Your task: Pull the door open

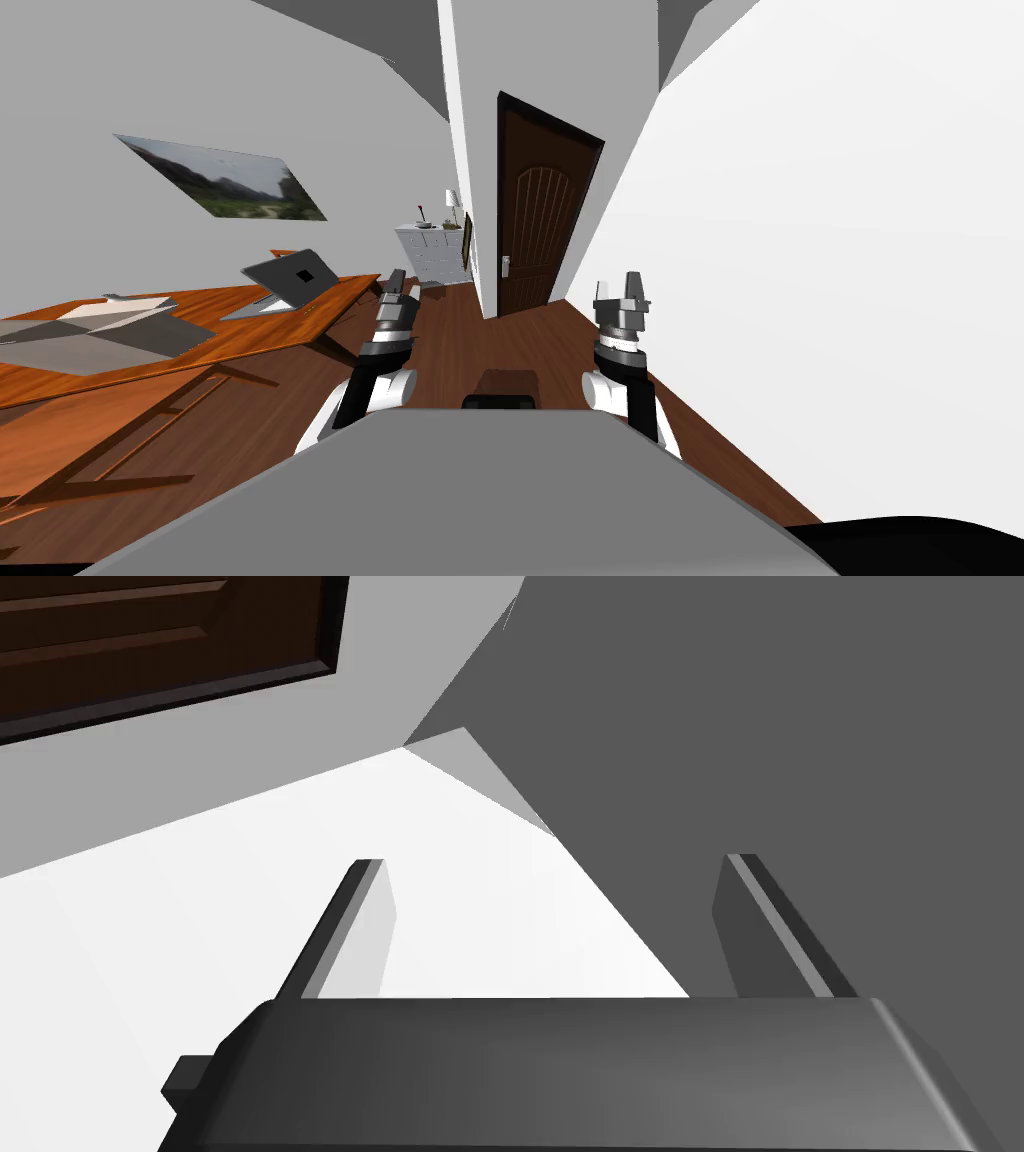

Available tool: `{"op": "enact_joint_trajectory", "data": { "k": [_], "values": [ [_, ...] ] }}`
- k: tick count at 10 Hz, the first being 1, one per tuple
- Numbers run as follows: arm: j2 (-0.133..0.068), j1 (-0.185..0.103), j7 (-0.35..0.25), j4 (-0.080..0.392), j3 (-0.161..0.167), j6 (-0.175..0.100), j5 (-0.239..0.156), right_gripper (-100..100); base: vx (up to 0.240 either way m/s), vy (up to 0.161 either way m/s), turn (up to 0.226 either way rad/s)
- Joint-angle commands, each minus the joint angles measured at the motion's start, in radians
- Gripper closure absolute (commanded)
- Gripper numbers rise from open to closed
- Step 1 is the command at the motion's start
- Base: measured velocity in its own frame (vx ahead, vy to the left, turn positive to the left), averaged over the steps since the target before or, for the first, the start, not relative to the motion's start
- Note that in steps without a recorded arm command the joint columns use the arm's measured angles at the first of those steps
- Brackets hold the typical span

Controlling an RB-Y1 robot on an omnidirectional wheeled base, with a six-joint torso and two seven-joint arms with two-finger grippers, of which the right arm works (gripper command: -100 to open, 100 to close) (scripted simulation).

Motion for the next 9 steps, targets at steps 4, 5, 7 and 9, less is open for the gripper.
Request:
{"op": "enact_joint_trajectory", "data": {
  "k": [4, 5, 7, 9],
  "values": [
    [-0.022, -0.027, 0.052, 0.077, 0.007, -0.007, 0.067, -100, 0.173, 0.024, -0.008],
    [-0.026, -0.034, 0.066, 0.096, 0.008, -0.008, 0.084, -100, 0.204, 0.038, -0.003],
    [-0.034, -0.047, 0.090, 0.132, 0.011, -0.011, 0.115, -100, 0.158, 0.031, -0.008],
    [-0.044, -0.065, 0.125, 0.183, 0.016, -0.016, 0.160, -100, 0.152, 0.028, -0.008]
  ]
}}
